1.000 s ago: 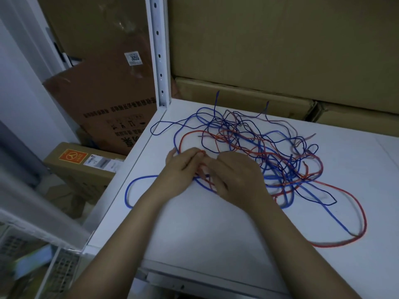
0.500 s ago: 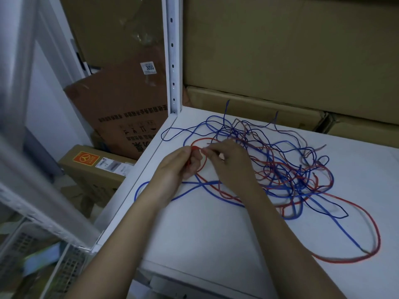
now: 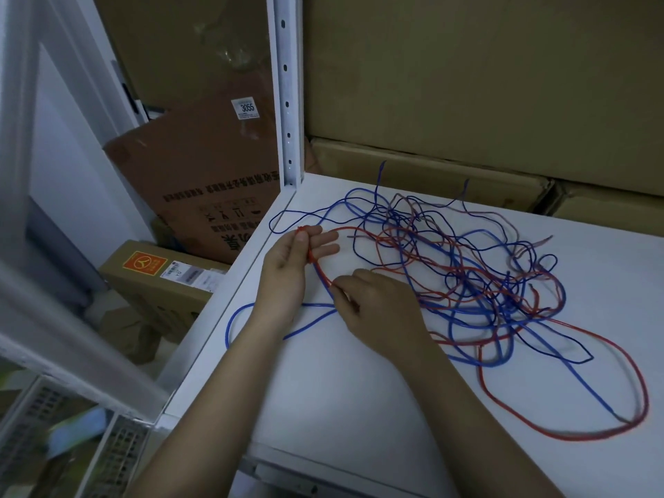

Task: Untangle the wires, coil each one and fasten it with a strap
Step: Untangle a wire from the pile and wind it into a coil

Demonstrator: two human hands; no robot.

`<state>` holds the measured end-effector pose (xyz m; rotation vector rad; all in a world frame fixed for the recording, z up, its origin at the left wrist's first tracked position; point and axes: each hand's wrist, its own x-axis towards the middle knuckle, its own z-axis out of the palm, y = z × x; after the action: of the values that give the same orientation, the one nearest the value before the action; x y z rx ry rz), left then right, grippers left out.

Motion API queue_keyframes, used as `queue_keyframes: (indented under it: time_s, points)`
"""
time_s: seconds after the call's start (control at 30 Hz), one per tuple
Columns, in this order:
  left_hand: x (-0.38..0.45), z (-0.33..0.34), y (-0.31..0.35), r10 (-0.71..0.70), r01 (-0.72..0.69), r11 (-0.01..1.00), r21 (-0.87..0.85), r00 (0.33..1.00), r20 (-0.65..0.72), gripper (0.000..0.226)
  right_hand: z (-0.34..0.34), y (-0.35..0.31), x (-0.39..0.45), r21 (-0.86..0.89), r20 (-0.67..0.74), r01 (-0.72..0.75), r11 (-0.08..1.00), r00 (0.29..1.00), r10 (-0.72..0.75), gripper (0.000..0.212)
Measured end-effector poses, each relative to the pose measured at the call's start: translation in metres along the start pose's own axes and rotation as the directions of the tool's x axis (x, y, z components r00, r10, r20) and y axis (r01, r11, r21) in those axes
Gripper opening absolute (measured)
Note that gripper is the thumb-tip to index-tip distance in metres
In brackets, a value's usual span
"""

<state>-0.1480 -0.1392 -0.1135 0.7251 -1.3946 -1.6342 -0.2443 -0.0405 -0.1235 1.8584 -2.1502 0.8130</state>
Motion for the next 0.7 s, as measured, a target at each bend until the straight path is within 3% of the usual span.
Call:
queue_keyframes:
  time_s: [0.13, 0.23, 0.3, 0.47, 0.7]
  points:
    - [0.007, 0.006, 0.003, 0.097, -0.112, 0.959, 0.261, 0.993, 0.069, 0.026, -0.008, 0.004, 0.005, 0.054, -0.038, 0.036, 0.998, 0.999, -0.034, 0.008]
    - [0.015, 0.011, 0.005, 0.208, -0.275, 0.813, 0.514, 0.96, 0.185, 0.026, -0.019, 0.01, 0.015, 0.072, -0.098, 0.094, 0.993, 0.991, -0.087, 0.015]
    - [0.023, 0.015, 0.008, 0.237, -0.327, 0.733, 0.596, 0.945, 0.227, 0.025, -0.027, 0.016, 0.025, 0.027, -0.162, 0.118, 0.993, 0.98, -0.112, 0.02]
    - [0.044, 0.037, 0.023, 0.105, -0.28, 0.777, 0.564, 0.941, 0.323, 0.036, -0.038, 0.04, 0.056, -0.054, -0.385, -0.083, 0.995, 0.921, 0.056, 0.024]
    - [0.085, 0.062, 0.043, -0.036, -0.199, 0.832, 0.518, 0.912, 0.409, 0.041, -0.048, 0.068, 0.082, 0.044, -0.387, -0.085, 0.995, 0.917, 0.095, 0.023]
